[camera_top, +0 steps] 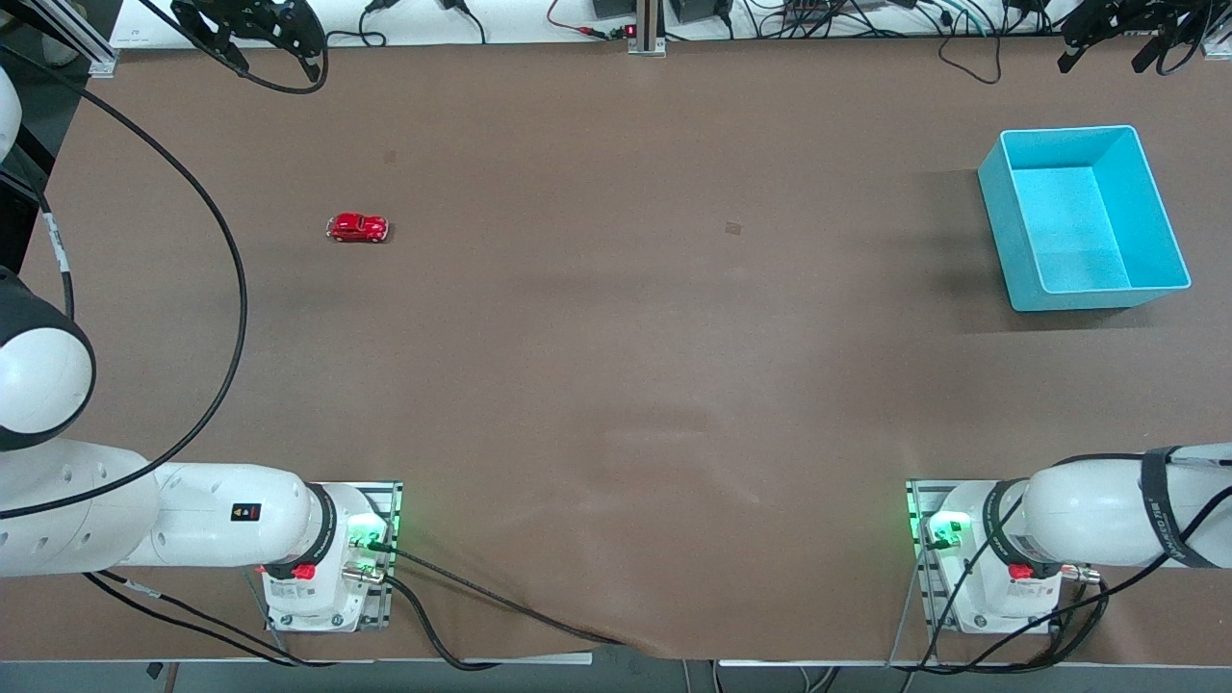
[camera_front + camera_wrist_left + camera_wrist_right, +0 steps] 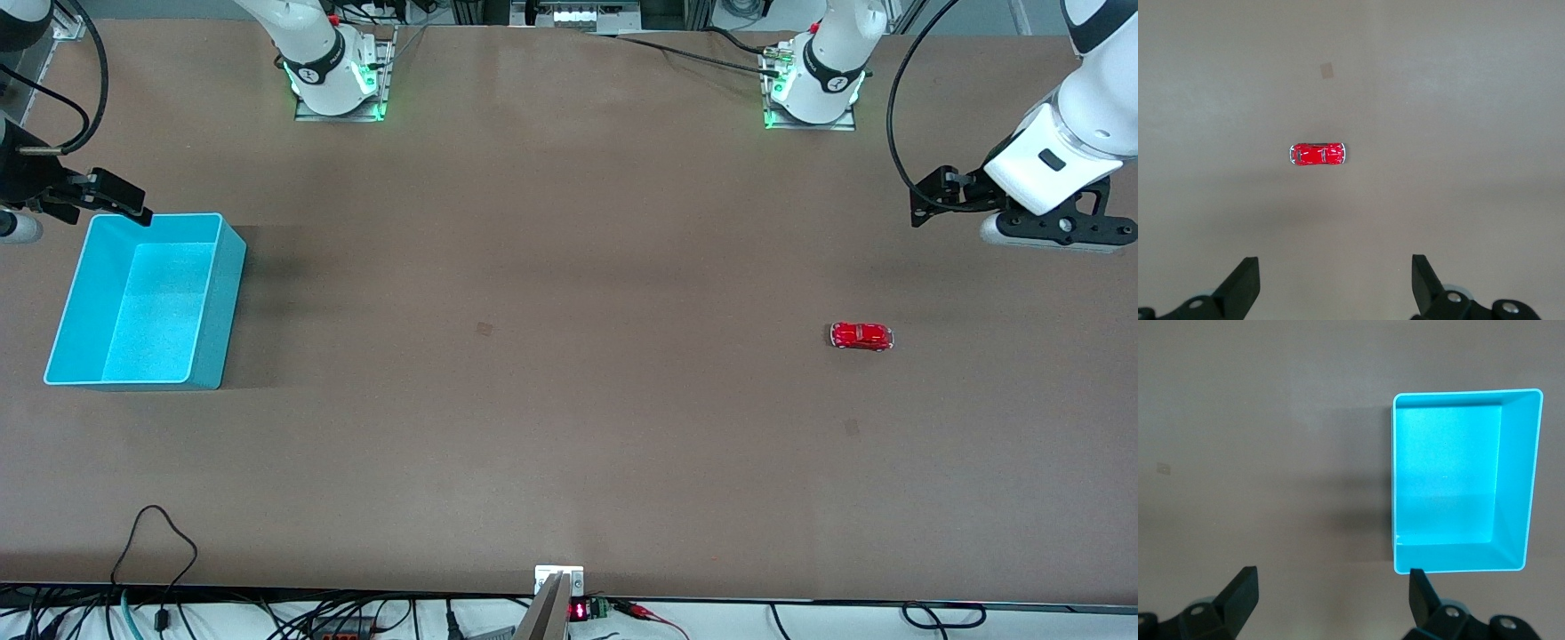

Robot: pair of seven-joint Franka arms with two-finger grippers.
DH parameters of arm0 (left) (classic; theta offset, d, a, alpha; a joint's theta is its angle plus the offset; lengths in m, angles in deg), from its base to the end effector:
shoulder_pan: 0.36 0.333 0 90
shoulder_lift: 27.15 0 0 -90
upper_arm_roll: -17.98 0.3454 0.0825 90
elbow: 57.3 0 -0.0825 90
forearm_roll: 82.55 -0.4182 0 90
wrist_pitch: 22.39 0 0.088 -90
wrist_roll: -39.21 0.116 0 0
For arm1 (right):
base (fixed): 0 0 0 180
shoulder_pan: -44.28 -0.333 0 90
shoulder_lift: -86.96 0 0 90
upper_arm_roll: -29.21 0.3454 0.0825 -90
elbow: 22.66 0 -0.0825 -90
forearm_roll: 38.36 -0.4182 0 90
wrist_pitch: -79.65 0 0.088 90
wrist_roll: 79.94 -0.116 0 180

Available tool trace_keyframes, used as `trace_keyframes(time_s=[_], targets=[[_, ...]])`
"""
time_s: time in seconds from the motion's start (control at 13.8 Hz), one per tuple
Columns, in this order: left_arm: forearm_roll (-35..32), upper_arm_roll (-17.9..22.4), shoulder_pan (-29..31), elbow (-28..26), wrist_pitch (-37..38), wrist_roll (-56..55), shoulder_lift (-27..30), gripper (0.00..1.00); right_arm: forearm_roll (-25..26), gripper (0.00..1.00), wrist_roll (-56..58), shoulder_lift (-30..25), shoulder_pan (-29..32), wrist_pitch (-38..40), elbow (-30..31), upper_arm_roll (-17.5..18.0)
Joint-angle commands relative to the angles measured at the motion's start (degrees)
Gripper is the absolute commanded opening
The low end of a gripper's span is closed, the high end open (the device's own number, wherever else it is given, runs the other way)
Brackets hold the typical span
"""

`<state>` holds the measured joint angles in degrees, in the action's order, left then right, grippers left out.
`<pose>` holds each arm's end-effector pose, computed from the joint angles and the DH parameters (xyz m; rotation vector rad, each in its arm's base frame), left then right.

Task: Wind red beetle toy and store in blue box
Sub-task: 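Move the left gripper down over the red toy car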

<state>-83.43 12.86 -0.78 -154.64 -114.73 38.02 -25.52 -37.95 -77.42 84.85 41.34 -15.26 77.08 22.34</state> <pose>0.5754 -0.0547 0.6001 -3.1167 0.1199 0.0901 0.5762 -0.0414 0.5872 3.1405 -0.0371 -0.0751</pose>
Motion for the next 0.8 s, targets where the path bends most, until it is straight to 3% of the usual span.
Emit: trace_keyframes(time_s=[0.0, 0.44, 0.73], targets=[[0.61, -0.07, 0.15, 2.16, 1.54, 0.05, -0.93, 1.00, 0.90, 1.00, -0.41, -0.97, -1.62, 0.60, 0.54, 0.02], [0.52, 0.01, 0.24, 2.86, 2.07, 0.40, -1.73, 1.00, 0.90, 1.00, -0.41, -0.88, -1.45, 0.51, 0.54, -0.07], [0.35, -0.34, -0.81, 3.12, 12.24, 0.06, -5.13, 1.00, 0.90, 1.00, -0.41, -0.79, -1.54, 0.42, 0.54, -0.07]])
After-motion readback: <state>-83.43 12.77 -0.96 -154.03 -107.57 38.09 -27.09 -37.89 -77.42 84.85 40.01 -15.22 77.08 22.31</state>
